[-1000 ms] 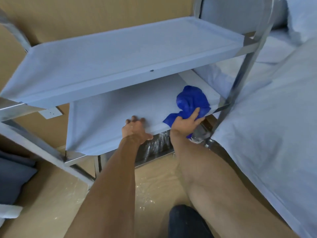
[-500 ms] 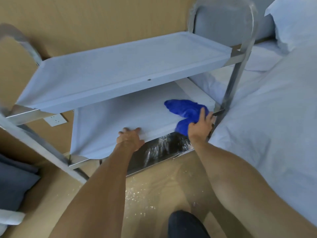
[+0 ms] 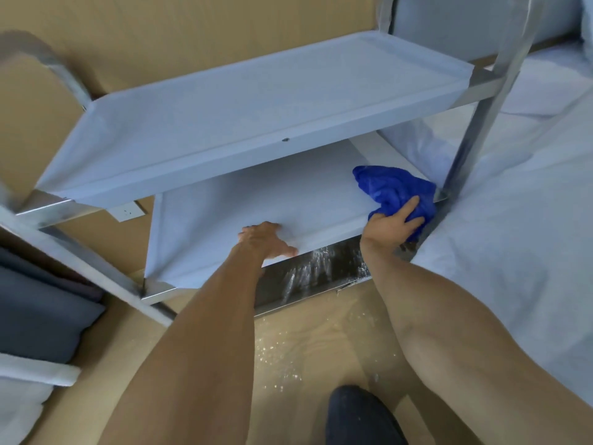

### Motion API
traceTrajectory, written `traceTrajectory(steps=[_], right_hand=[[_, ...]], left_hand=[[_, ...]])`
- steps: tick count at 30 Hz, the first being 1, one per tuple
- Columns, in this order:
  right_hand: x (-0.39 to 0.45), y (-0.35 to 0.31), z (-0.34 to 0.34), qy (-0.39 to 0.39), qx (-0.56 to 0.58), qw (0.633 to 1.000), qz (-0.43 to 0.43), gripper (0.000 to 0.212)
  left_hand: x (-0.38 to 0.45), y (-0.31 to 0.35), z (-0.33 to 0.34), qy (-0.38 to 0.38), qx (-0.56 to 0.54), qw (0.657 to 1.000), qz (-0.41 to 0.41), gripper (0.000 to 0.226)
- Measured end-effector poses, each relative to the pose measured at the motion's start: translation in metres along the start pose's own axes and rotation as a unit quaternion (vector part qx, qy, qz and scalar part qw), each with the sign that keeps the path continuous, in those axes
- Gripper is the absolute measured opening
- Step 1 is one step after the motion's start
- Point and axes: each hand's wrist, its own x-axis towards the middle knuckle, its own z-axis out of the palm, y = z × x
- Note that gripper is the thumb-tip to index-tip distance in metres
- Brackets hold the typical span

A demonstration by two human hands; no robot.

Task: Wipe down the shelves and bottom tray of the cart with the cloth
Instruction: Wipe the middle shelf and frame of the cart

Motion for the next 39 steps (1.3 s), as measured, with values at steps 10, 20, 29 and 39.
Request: traceTrajectory(steps=[10,20,29,39], right_hand=[[-0.170,0.001,0.005,-0.148,-0.047,0.975,-0.159,0.071],[-0.342,-0.009,0.044,-0.293,-0.051,0.914,-0.277,0.056],[-0.335,0.027,-0.006,-0.381,-0.183,0.820,-0.386,0.050],[-0.297,0.004,-0.029,-0.456,0.130,0.880,0.014,0.021]], left_hand=[[-0.104,-0.096,0.044,0.272,-0.194,0.938,-0.094,0.038],[-0.159,-0.225,0.054,0.285,-0.309,0.881,-0.219,0.036],[-0.043,-0.208,0.119,0.023,-0.685,0.698,-0.207,0.096],[-0.126,-0.178,0.078,0.001,-0.723,0.678,-0.136,0.056]])
